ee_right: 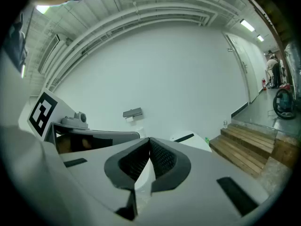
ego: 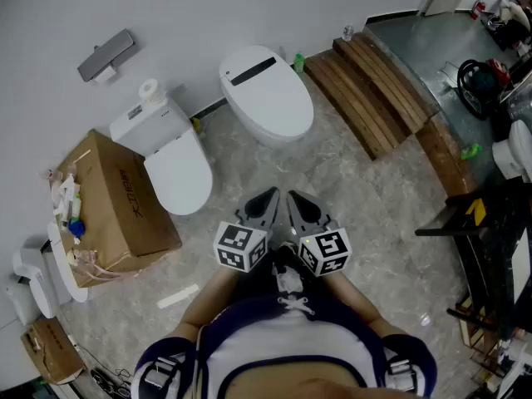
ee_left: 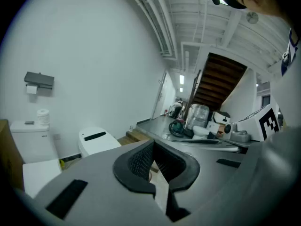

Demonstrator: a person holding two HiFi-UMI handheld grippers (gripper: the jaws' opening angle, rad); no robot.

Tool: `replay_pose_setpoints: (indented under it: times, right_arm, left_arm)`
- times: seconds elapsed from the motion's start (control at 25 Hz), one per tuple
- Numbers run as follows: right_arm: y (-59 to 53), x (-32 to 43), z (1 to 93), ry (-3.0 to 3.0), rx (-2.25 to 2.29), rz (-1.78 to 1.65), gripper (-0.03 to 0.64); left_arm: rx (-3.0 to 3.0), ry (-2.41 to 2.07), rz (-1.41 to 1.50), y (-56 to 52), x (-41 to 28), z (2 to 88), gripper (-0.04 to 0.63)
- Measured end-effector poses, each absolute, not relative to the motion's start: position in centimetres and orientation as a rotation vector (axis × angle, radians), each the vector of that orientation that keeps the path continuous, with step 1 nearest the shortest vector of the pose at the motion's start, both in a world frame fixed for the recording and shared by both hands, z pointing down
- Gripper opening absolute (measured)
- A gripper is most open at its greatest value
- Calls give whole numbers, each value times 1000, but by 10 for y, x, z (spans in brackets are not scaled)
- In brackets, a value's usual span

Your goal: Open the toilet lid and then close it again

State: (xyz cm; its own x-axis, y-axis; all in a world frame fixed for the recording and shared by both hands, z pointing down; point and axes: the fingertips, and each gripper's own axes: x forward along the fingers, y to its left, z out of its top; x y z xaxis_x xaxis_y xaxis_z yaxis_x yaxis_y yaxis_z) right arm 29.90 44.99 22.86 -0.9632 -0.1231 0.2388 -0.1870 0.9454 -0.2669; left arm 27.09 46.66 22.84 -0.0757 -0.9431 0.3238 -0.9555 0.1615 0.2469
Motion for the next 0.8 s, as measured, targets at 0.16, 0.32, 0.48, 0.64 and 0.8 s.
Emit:
replay_pose_setpoints:
  times: [0.16, 0.32, 0.48, 0.64, 0.8]
  right_arm:
    - [452, 309, 234, -2885, 192, 363, 9]
    - [453, 304, 238, -2880, 153, 330, 9]
    - [436, 293, 242, -2877, 161, 350, 9]
    - [411, 269, 254, -2855, 193, 359, 11]
    - [377, 225, 267, -2818, 252, 340, 11]
  left_arm:
    - [1802, -2025, 18, 466, 282, 234, 8]
    - [1784, -2034, 23, 466, 272, 239, 8]
    - [1783, -2018, 10, 454, 255, 248, 8]
    - [1817, -2010, 2, 428, 222, 251, 8]
    - [1839, -1996, -10, 399, 162, 256, 8]
